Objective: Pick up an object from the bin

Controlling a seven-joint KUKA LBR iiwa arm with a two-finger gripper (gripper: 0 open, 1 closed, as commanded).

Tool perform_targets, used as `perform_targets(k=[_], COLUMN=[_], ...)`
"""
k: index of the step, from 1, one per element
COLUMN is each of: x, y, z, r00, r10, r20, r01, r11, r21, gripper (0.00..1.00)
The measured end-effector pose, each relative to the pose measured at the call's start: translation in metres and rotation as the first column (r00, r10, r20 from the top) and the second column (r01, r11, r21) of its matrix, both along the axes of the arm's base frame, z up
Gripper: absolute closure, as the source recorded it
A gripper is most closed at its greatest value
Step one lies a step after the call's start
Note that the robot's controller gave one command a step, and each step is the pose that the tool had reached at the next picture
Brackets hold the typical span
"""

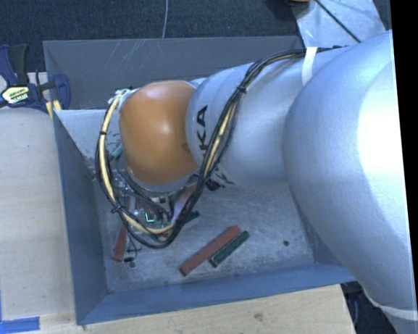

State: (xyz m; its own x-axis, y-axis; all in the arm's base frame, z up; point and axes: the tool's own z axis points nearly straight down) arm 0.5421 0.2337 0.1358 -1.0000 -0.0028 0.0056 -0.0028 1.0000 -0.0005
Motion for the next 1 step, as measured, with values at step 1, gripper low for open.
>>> perform_targets(k=[1], x=[0.0025], y=[-0.0008], z=[0.0043], r00=[1.0], r10=[-0.003], r20=[0.008], r01=[0.003], r11=[1.0], r21=[0.002], gripper=[0.0])
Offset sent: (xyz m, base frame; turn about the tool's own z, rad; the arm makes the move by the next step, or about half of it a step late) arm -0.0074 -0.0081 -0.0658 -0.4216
